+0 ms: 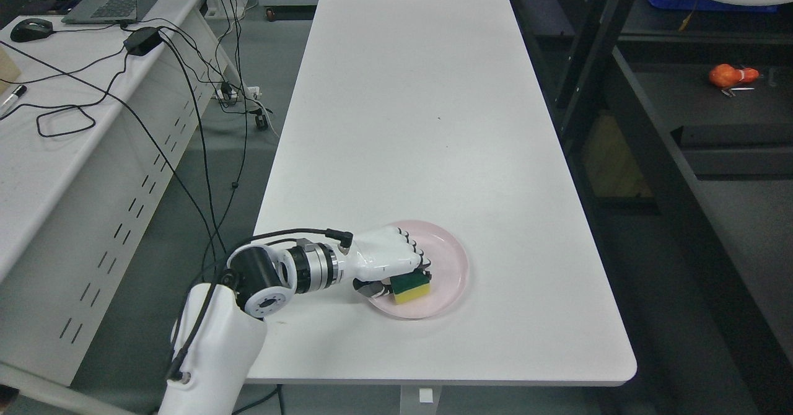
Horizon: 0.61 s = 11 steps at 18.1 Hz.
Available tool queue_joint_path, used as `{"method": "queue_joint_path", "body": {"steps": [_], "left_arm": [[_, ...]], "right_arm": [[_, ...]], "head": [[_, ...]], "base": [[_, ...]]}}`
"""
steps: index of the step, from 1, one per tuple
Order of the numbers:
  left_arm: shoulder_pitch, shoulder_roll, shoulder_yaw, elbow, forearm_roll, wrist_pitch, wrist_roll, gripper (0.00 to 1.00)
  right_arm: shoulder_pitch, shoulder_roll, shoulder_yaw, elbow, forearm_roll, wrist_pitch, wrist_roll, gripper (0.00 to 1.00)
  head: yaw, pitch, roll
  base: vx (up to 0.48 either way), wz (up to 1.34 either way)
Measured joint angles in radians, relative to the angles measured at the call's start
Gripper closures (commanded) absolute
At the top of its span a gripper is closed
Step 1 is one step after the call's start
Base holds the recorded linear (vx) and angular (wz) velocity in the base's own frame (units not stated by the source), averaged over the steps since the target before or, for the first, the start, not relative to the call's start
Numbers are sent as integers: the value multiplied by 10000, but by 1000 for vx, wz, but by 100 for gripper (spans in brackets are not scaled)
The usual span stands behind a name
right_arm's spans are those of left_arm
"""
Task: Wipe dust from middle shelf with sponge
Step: 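Close the left hand on the green-yellow sponge and lift it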
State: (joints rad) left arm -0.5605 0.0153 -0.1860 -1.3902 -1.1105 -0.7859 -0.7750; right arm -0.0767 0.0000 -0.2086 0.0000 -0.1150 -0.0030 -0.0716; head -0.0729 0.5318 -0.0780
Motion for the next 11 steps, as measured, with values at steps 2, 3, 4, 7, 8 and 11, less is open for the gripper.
{"method": "queue_joint_path", "body": {"steps": [2,3,4,7,8,11], "left_arm": [[31,-29,156,47,308,0,-69,85],[43,-37,237,66,531,0,-97,86],[51,-48,331,83,748,0,-112,88],[76,-74,723,133,1502,0,-115,97],[80,-82,920,146,1874,0,-115,97],[96,-100,1443,172,3097,29,-92,96]], "right_arm": [[0,0,0,0,0,0,0,0],[0,0,0,0,0,0,0,0],[0,0,0,0,0,0,0,0],[0,0,0,0,0,0,0,0],[0,0,0,0,0,0,1,0],[0,0,0,0,0,0,1,0]], "head": [[0,0,0],[0,0,0],[0,0,0],[0,0,0],[0,0,0],[0,0,0]], "base": [[0,0],[0,0],[0,0],[0,0],[0,0],[0,0]]}}
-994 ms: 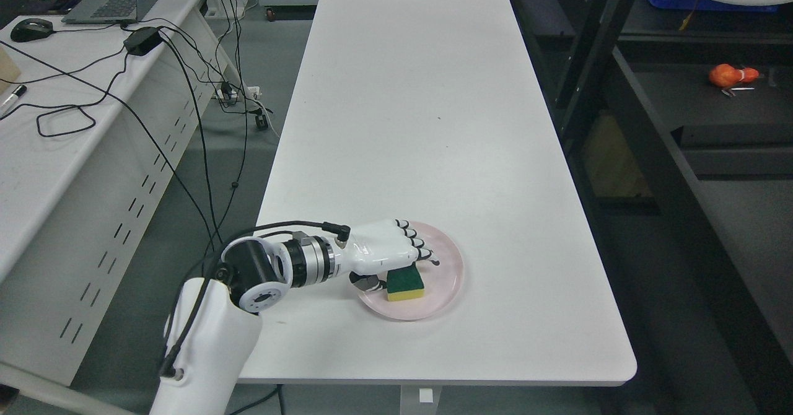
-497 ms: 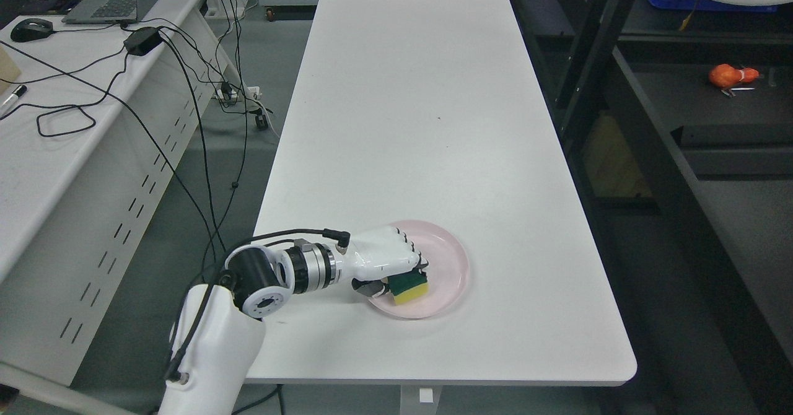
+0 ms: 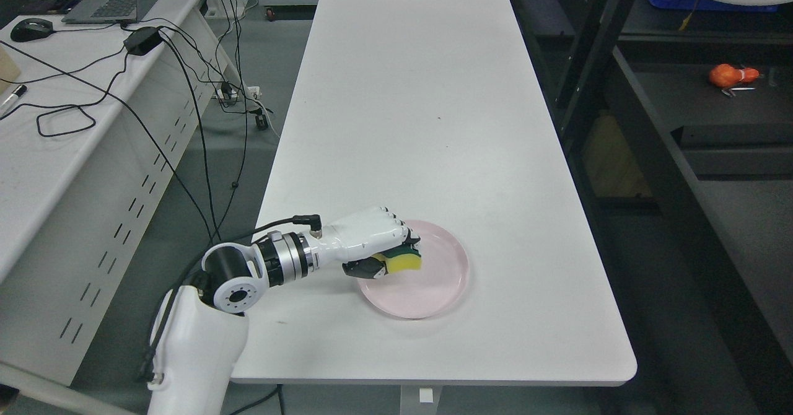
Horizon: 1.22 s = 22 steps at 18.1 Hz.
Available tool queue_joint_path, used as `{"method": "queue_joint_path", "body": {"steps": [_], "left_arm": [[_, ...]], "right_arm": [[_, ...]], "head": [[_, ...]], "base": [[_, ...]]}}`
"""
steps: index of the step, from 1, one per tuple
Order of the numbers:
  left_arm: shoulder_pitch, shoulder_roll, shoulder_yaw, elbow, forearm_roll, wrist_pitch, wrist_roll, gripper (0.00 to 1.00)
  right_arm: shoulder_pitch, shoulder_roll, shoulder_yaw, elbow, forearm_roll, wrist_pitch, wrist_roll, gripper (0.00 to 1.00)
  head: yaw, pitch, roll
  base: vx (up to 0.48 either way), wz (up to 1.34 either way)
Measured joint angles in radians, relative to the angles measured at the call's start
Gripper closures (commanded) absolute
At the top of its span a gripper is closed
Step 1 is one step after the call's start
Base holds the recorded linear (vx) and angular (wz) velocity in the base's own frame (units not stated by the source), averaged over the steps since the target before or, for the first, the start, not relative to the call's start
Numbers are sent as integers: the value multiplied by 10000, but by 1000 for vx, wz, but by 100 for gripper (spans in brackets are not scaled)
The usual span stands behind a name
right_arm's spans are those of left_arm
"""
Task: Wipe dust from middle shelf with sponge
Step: 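Close the left hand on the green-yellow sponge and lift it, then hold the sponge in the left hand while turning toward the shelf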
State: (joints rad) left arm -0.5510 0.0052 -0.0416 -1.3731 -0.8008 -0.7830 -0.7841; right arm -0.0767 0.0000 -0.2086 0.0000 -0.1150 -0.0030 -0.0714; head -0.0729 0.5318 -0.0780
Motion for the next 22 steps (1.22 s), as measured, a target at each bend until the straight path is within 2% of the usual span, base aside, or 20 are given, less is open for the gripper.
{"method": "queue_joint_path", "body": {"steps": [1,6,13,17,22], "left_arm": [[7,-3,147,0,505,164,94,100],[396,-25,757,-128,4387,1434,966,100],[1444,-39,1152,-603,8455,2956,2469,100],[2041,-43,1204,-886,9432,3613,4633,100],[2497,-47,1021,-1229,9866,3692,5200,100]], "right_arm": [[0,0,0,0,0,0,0,0],[0,0,0,0,0,0,2,0],[-1,0,0,0,0,0,2,0],[-1,0,0,0,0,0,35,0],[1,0,0,0,0,0,41,0]], "head": [[0,0,0],[0,0,0],[0,0,0],[0,0,0],[0,0,0]], "base": [[0,0],[0,0],[-18,2],[-125,-125],[-188,-314]]}}
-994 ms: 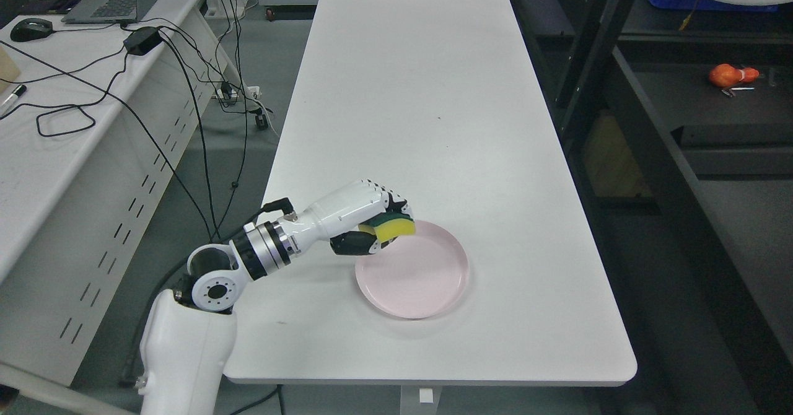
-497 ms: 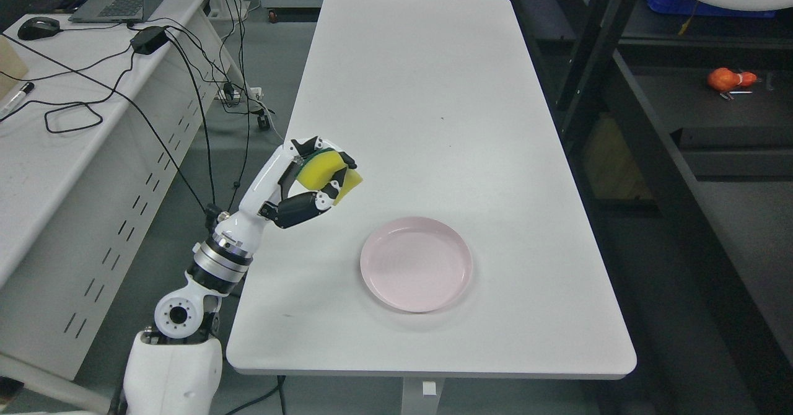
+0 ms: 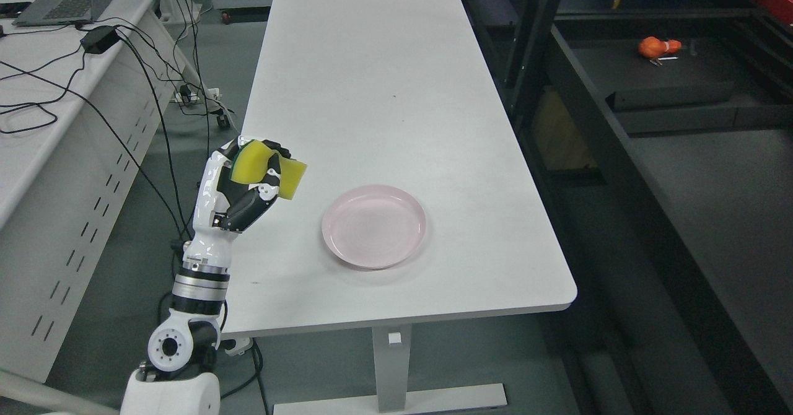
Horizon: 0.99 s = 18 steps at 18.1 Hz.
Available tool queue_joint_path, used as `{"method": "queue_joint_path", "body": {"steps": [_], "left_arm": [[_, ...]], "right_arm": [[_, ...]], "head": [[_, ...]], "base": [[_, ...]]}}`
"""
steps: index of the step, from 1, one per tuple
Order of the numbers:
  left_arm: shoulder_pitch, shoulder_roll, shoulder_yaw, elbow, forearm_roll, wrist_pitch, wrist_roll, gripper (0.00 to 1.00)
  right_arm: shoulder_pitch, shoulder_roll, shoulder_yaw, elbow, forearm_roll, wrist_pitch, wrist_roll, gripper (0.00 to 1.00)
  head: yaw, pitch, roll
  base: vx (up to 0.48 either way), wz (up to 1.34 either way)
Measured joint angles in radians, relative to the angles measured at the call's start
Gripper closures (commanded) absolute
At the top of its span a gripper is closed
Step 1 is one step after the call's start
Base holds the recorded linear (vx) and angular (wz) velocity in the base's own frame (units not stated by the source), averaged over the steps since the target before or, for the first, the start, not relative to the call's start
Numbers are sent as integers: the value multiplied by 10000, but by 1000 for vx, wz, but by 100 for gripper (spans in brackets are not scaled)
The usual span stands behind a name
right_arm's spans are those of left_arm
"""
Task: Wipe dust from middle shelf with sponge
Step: 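Hold the sponge in the left hand while turning toward the shelf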
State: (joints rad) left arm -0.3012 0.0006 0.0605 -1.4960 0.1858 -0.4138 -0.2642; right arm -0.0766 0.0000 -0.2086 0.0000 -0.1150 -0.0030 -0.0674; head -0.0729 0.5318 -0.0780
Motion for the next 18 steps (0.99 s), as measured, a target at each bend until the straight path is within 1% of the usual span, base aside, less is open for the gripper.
{"method": "queue_joint_path", "body": {"steps": [7,13,18], "left_arm": [[314,-3,-306,-296,198,-184,72,100],[504,-4,-469,-480,243,-235,4,100],[567,-5,-889,-640,246,-395,-153,100]], "right_arm": [[-2,0,0,0,0,0,-39,0],[-1,0,0,0,0,0,-43,0],[-1,0,0,0,0,0,-48,0]], "head": [[0,0,0],[0,0,0],[0,0,0]], "base": [[-233,-253],[-328,-122],[-342,-312]]}}
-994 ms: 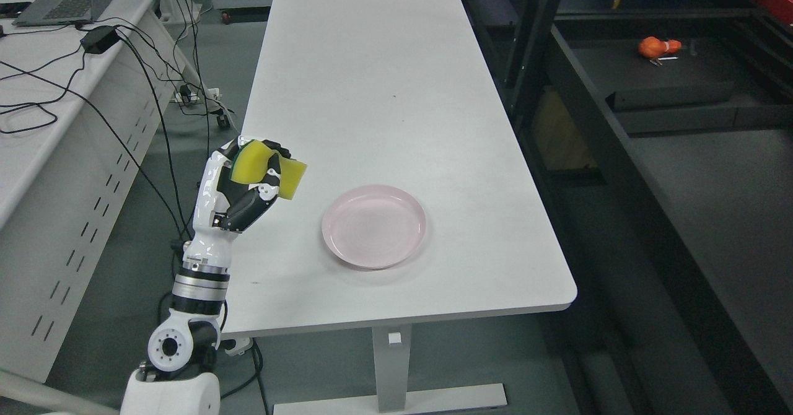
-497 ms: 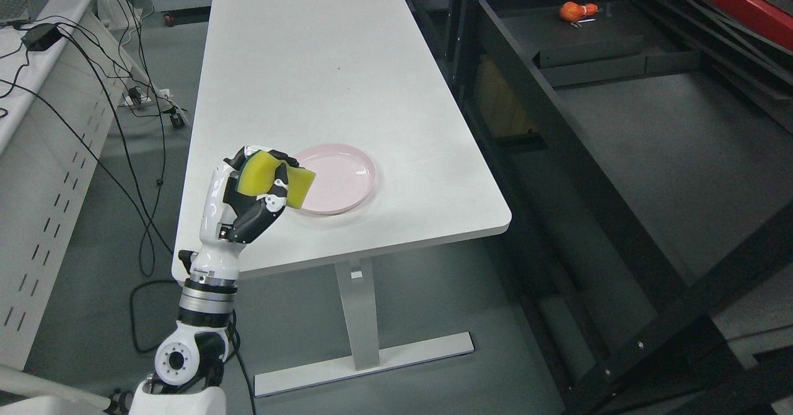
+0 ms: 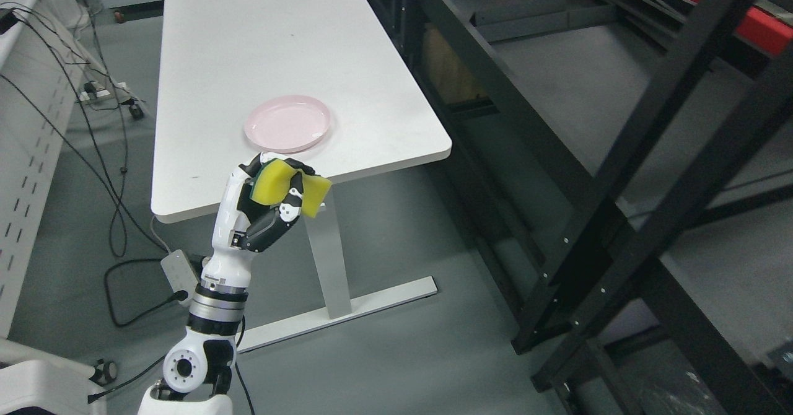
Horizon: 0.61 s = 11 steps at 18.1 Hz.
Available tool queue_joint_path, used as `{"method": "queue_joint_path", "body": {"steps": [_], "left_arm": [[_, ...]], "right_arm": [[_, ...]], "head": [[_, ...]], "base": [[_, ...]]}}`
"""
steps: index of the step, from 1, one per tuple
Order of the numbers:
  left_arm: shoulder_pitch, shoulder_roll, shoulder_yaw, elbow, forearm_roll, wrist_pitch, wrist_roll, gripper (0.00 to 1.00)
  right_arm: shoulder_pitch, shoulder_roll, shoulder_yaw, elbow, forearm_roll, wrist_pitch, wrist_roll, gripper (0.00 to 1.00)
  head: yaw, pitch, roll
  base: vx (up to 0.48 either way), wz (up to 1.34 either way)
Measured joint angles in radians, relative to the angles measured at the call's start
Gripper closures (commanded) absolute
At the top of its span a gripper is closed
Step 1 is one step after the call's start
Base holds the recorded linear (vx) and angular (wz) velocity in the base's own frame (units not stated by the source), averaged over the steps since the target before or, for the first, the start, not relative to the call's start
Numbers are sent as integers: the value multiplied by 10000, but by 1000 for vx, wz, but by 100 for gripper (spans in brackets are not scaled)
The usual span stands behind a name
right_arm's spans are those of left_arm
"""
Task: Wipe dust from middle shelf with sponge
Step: 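Hold the sponge in the left hand while turning toward the shelf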
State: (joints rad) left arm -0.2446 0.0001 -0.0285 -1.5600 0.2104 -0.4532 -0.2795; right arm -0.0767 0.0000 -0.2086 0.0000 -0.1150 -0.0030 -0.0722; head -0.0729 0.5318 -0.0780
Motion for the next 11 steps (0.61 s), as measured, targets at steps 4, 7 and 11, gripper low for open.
{"method": "queue_joint_path", "body": {"steps": [4,7,11], "left_arm": [[8,-1,-535,-87,-1,-87,-78,100],[-43,0,-1012,-137,-79,-155,-194,100],[-331,-1,-1793,-186,-588,-474,-299,99]], "right_arm": [[0,0,0,0,0,0,-4,0],[3,0,0,0,0,0,-5,0],[5,0,0,0,0,0,-7,0]], "head": [[0,0,0],[0,0,0],[0,0,0]], "base": [[-258,-775],[-200,-1002],[-117,-1074]]}}
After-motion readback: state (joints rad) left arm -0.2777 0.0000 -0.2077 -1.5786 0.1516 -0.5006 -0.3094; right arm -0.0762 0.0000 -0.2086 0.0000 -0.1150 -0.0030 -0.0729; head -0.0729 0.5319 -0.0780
